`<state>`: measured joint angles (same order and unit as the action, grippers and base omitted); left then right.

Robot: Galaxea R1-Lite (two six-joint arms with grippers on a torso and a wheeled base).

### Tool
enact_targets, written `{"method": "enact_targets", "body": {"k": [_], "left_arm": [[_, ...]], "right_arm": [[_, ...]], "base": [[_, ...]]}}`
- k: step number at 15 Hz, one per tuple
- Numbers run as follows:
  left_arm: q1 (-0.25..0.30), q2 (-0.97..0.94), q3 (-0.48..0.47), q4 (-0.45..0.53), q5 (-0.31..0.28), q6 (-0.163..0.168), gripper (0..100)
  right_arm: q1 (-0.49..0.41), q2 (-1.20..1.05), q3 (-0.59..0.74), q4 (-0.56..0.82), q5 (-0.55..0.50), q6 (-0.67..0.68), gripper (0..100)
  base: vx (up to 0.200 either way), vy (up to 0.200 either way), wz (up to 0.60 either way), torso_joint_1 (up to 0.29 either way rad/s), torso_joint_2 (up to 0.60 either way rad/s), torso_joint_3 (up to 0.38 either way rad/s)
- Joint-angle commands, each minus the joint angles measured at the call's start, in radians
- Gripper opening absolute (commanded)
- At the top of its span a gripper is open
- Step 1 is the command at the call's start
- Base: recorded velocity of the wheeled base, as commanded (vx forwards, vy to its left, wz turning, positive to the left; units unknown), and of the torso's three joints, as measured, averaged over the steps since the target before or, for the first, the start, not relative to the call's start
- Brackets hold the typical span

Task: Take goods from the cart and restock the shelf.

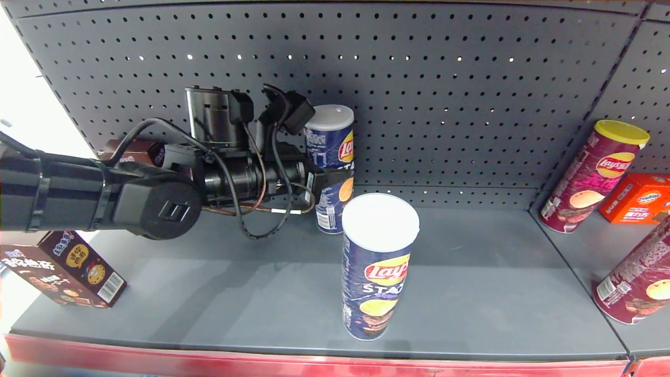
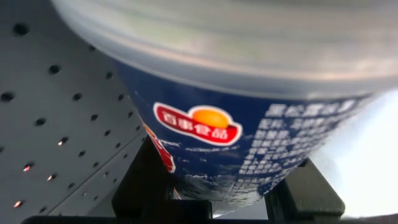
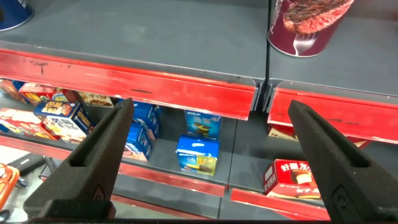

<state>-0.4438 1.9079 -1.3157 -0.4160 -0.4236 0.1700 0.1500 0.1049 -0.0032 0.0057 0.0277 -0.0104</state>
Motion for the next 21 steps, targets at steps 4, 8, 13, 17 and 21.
{"method": "enact_targets", "body": {"k": [4,8,13,17,21], "left_arm": [[-0.027,0.039,-0.033,0.0,0.0,0.0,0],[-0.027,0.04,-0.022,0.0,0.0,0.002,0],[-0.036,0.039,0.026,-0.009,0.002,0.003,0],[-0.049,0.037,0.098,-0.073,0.003,0.003,0],[-0.059,0.034,0.128,-0.116,0.008,0.002,100]], "right_arm": [[0.0,0.001,0.0,0.0,0.001,0.0,100],[0.0,0.001,0.0,0.0,0.0,0.0,100],[0.0,0.001,0.0,0.0,0.0,0.0,100],[0.0,0.001,0.0,0.0,0.001,0.0,100],[0.0,0.001,0.0,0.0,0.001,0.0,100]], "base": [[0.0,0.0,0.0,0.0,0.0,0.0],[0.0,0.0,0.0,0.0,0.0,0.0],[0.0,0.0,0.0,0.0,0.0,0.0],[0.0,0.0,0.0,0.0,0.0,0.0],[0.0,0.0,0.0,0.0,0.0,0.0]]}}
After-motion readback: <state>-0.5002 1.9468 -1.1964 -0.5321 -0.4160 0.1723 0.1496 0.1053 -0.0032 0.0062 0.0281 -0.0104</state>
